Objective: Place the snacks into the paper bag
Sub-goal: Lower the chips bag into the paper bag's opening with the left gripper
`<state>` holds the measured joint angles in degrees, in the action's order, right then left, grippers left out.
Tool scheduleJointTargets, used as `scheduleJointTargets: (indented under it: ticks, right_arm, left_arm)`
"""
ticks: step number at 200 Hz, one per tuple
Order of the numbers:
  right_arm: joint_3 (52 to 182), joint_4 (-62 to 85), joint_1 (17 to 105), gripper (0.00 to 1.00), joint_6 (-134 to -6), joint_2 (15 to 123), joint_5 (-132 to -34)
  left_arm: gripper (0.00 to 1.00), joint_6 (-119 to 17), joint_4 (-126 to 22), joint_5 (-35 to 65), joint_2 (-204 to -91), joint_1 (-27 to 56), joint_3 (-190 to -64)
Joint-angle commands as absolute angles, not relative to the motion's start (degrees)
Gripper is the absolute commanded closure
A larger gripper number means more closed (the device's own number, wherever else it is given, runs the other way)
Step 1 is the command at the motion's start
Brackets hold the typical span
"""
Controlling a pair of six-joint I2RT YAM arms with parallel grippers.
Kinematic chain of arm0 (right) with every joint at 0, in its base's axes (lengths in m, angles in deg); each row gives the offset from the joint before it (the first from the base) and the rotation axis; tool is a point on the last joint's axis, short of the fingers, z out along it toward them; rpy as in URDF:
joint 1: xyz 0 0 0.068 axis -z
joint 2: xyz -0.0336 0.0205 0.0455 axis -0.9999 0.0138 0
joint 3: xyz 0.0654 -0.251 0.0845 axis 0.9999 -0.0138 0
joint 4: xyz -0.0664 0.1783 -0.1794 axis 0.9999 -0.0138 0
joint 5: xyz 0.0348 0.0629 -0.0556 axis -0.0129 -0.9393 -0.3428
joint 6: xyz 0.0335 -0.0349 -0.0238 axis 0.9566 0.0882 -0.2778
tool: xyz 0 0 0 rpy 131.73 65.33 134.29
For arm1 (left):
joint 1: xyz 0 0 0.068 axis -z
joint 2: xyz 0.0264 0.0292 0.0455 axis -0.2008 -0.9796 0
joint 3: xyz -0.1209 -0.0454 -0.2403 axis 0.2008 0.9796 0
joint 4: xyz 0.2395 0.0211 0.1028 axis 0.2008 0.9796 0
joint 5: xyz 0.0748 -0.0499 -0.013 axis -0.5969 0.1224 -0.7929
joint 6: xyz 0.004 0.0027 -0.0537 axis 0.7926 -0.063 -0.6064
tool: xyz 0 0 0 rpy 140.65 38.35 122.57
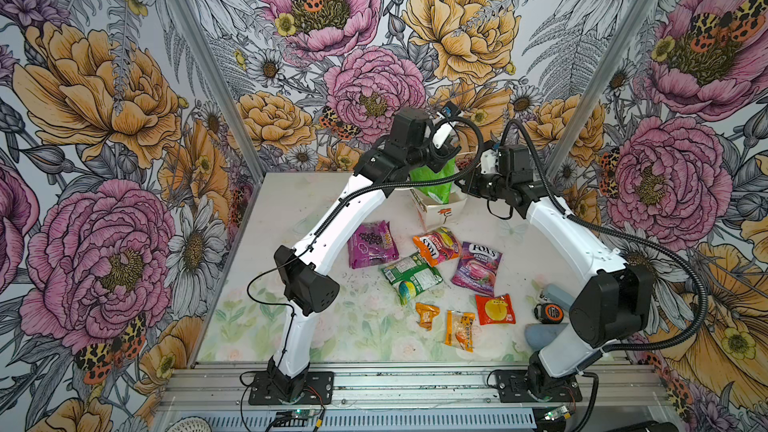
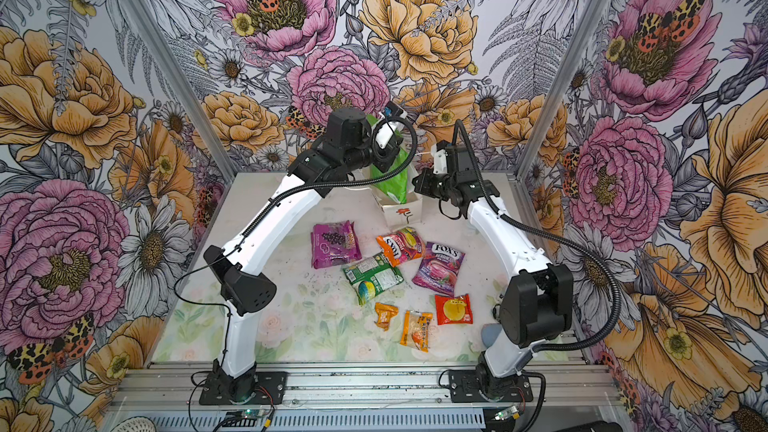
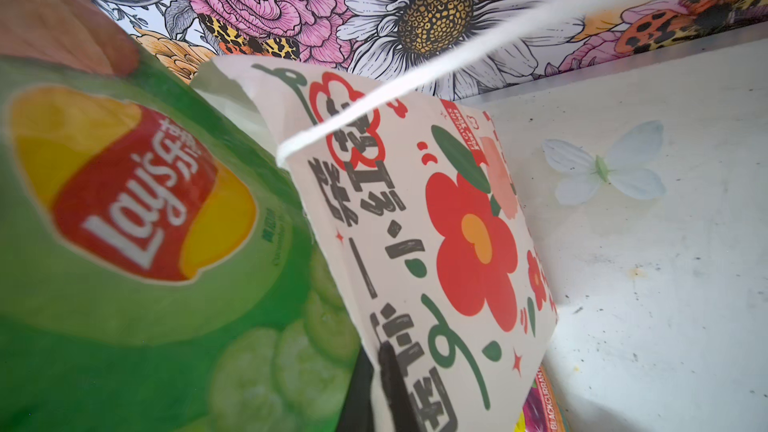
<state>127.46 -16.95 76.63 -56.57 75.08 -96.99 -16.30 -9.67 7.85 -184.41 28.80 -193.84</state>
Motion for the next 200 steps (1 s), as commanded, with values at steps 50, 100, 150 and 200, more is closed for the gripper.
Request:
scheduleJointTargets:
  ticks: [50,100,150,200]
  right_arm:
    - [130.01,-18.53,77.08,1.00,-57.41,73.28,-96.26]
    - [131.20,-19.63,77.60,1.00,-56.89,73.74,-94.72]
    - [131.73,-19.81,77.55,1.00,-56.37,73.45,-94.58]
    - [132.57,-20.16,77.66,1.00,-55.48,73.96,-94.77]
  left_arm:
    - [1.00,-9.54,-25.51,7.40,-172.28,29.75,-172.89]
    - [1.00,-14.29,-29.78,7.38,-165.64,30.06,-162.69]
    - [1.00,-19.07,-30.44,4.57,-164.30,30.60,-156.22]
    - [1.00,-19.84,-30.46,3.97,-164.50,30.92,-153.01]
